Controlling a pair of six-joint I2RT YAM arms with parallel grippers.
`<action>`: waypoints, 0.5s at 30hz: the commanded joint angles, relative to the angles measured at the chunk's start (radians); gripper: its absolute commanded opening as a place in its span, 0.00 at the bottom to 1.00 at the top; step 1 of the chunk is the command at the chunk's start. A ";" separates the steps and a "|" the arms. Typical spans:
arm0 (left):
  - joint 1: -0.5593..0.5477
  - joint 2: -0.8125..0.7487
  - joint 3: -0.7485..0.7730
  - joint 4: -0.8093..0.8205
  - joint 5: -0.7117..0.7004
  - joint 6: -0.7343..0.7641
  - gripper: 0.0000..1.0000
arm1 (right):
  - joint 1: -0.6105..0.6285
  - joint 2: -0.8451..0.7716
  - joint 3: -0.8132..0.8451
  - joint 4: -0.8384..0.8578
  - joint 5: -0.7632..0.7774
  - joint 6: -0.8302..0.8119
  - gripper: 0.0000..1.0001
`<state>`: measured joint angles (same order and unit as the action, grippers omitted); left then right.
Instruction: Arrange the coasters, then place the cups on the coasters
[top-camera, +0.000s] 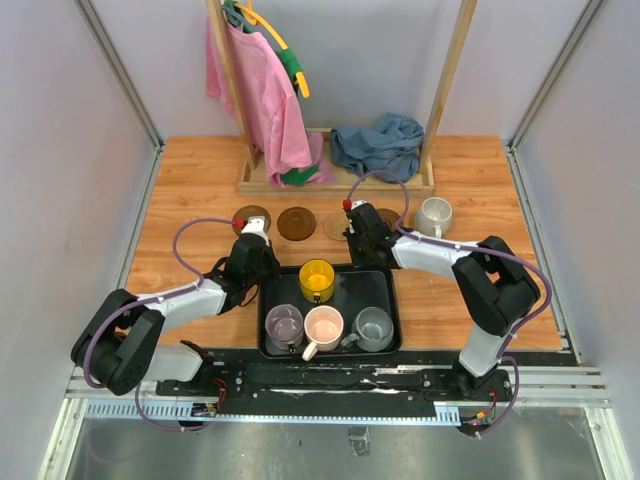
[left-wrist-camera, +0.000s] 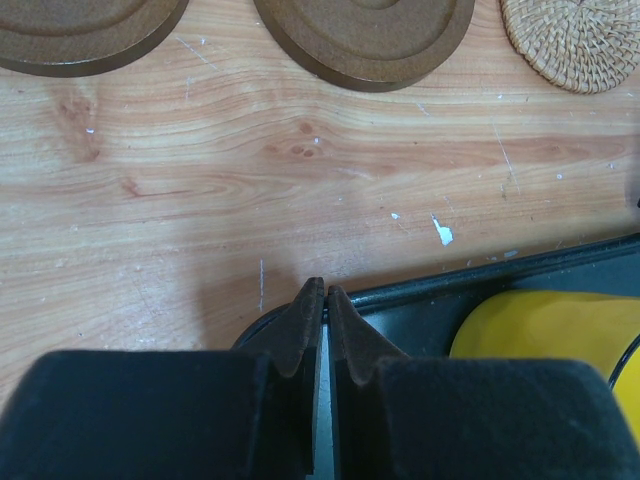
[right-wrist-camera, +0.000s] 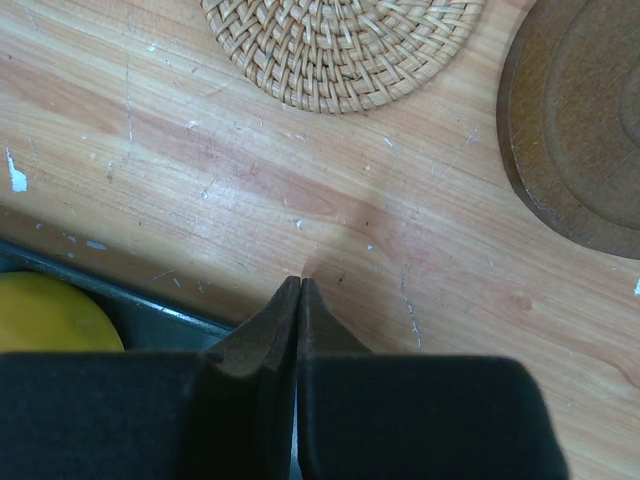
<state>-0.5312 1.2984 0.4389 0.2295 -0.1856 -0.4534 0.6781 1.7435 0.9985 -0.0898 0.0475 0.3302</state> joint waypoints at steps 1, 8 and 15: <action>-0.007 -0.011 -0.011 -0.013 -0.004 0.002 0.09 | 0.034 0.006 -0.049 -0.094 -0.015 0.031 0.01; -0.007 -0.011 -0.011 -0.015 -0.004 0.002 0.09 | 0.042 0.008 -0.085 -0.101 -0.017 0.067 0.01; -0.008 -0.006 -0.011 -0.010 -0.001 0.001 0.09 | 0.047 -0.001 -0.110 -0.114 -0.008 0.088 0.01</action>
<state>-0.5312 1.2984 0.4389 0.2295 -0.1852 -0.4534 0.6800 1.7348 0.9436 -0.0357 0.0643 0.3908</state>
